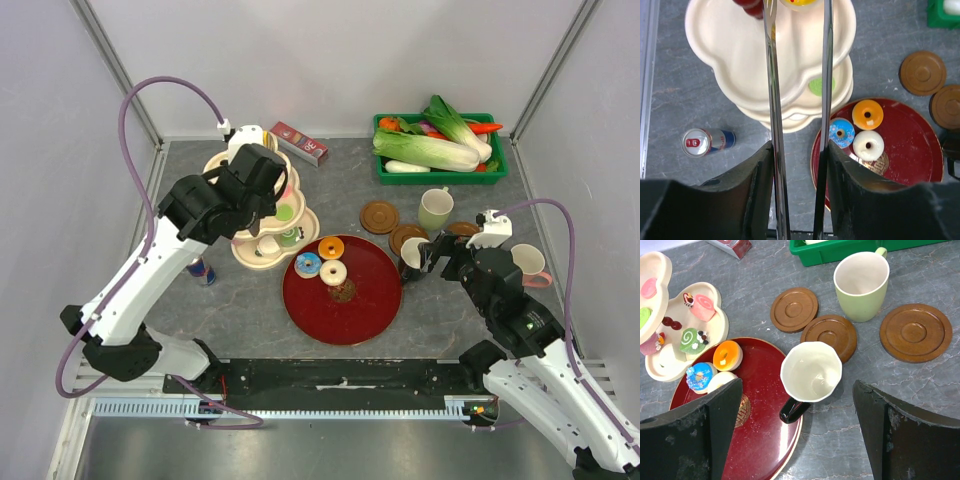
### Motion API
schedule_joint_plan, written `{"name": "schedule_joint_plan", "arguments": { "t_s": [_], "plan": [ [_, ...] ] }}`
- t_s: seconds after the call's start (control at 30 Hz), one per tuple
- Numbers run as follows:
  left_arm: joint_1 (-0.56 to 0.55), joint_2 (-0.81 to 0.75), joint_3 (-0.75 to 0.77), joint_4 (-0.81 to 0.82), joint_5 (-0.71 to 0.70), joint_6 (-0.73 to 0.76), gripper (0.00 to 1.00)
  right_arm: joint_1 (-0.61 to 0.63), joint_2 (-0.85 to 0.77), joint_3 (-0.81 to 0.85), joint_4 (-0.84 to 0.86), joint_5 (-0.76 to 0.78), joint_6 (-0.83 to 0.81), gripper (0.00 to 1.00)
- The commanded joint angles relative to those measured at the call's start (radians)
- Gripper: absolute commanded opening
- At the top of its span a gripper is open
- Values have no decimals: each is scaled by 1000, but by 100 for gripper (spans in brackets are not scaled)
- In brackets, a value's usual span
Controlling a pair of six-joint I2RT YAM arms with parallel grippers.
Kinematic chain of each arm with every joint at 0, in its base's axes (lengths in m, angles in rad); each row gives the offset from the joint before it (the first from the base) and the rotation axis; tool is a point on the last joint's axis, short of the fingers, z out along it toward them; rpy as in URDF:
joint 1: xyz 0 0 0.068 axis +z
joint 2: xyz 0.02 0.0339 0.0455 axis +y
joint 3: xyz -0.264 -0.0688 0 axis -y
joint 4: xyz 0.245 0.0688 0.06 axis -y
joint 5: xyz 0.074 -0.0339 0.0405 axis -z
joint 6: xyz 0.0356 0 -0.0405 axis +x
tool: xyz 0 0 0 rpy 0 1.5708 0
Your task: Serve the afternoon tea
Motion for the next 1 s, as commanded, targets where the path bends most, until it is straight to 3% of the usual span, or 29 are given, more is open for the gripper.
{"name": "schedule_joint_plan", "arguments": {
  "t_s": [0.0, 0.43, 0.97],
  "plan": [
    [3, -38, -49, -8, 44, -54, 49, 2, -1, -4, 21, 11, 8, 98],
    [3, -76, -97, 28, 202, -18, 49, 2, -5, -5, 18, 8, 8, 98],
    [3, -40, -17, -121, 103, -67, 51, 1, -4, -7, 21, 10, 9, 98]
  ]
}}
